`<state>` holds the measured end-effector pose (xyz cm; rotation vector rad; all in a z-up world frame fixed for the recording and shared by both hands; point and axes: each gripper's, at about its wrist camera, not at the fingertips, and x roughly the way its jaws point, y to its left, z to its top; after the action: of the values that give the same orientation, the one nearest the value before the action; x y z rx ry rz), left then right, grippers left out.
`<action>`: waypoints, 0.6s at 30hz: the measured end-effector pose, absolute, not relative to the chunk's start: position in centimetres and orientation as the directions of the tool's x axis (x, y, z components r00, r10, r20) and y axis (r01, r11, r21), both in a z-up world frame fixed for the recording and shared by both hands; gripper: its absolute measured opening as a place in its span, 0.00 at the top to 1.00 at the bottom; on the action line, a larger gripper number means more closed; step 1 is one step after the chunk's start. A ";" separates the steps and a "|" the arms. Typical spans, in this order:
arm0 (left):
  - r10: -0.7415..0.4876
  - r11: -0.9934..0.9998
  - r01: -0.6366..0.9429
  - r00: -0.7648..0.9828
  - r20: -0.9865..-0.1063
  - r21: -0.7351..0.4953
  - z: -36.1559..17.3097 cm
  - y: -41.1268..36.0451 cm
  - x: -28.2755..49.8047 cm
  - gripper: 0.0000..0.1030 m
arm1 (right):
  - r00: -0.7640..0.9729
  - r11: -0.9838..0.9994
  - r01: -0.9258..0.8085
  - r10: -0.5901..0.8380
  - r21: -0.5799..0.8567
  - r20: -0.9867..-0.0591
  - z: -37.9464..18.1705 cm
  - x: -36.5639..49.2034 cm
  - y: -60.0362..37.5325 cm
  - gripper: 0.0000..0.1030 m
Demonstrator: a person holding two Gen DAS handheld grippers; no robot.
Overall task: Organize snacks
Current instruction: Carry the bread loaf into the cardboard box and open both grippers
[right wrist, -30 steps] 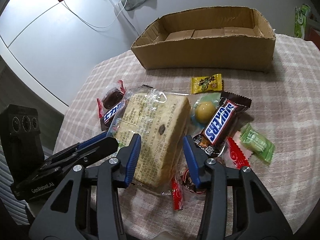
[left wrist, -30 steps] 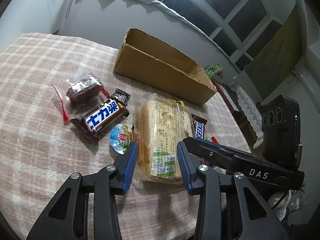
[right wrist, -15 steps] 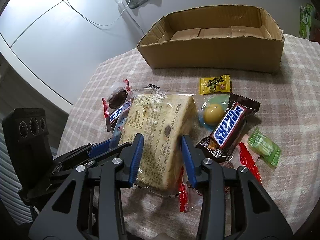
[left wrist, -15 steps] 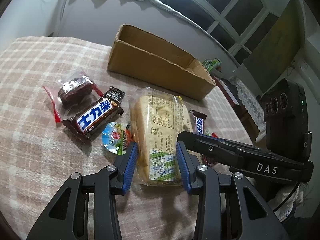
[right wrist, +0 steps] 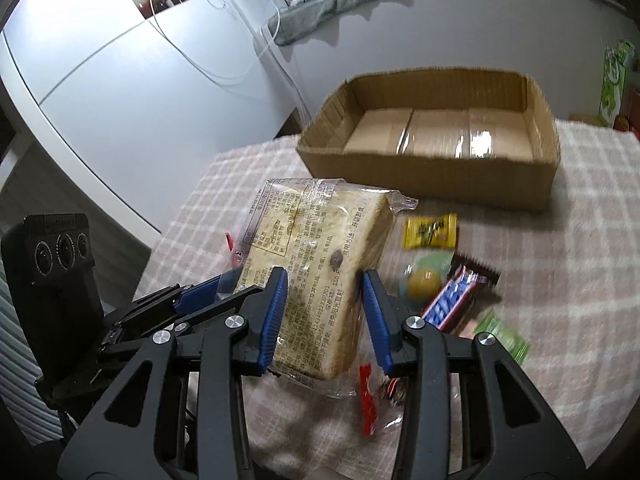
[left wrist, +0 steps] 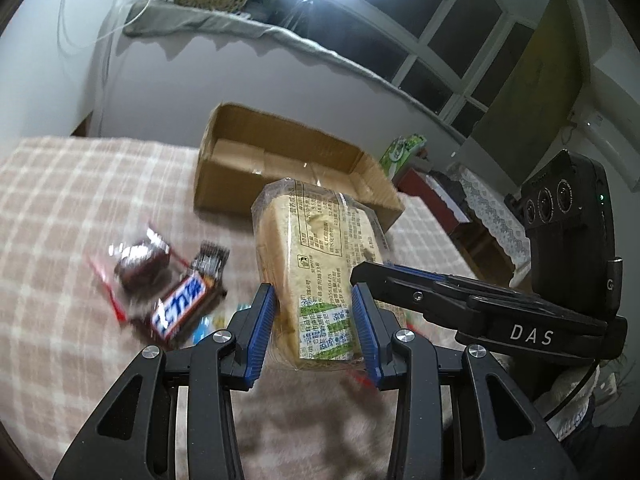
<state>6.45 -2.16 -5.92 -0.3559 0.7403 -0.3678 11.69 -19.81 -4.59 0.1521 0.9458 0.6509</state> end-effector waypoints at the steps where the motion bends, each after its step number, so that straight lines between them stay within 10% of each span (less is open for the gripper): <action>1: -0.442 0.879 0.202 0.685 -0.579 -0.432 -5.6 -2.3 6.6 0.64 | 0.419 0.801 -0.454 0.578 0.389 -0.700 -4.1 12.0 -19.8 0.61; 18: -0.460 0.875 0.252 0.698 -0.549 -0.413 -2.8 -3.4 14.7 0.64 | 0.505 0.832 -0.462 0.531 0.306 -0.680 0.4 19.1 -19.5 0.61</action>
<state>14.73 -3.38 -2.78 -0.3195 0.6919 -0.4041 19.10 -19.50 0.42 0.0890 0.8515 0.5995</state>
